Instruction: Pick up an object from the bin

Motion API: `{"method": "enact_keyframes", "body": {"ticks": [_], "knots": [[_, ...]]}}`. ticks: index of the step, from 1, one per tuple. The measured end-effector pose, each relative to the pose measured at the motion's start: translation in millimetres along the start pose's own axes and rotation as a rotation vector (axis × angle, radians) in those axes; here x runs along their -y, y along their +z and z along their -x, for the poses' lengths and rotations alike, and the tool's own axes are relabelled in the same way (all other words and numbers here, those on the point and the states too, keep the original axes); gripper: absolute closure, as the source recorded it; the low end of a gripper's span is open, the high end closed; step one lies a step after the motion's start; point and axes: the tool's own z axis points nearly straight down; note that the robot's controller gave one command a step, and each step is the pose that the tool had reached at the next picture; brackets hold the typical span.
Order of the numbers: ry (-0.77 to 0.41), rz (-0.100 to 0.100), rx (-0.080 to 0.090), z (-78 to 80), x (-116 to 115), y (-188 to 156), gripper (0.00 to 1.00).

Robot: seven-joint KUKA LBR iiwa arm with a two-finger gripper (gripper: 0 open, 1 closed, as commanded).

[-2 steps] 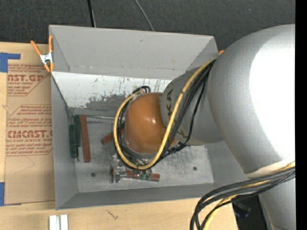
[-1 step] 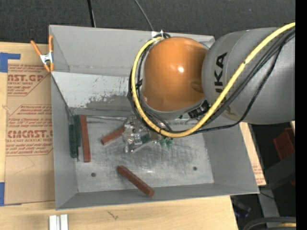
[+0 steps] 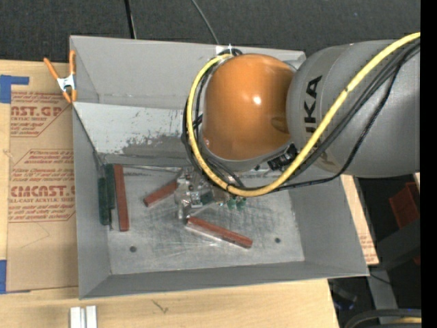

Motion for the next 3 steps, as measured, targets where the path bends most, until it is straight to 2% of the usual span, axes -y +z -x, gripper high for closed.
{"method": "enact_keyframes", "body": {"ticks": [1,2,3], "knots": [[0.03,0.002,0.007,31.4,2.0,59.7,1.0],[0.021,0.0,-0.001,29.9,7.6,95.1,0.0],[0.014,0.0,0.0,24.6,9.4,83.4,0.0]]}}
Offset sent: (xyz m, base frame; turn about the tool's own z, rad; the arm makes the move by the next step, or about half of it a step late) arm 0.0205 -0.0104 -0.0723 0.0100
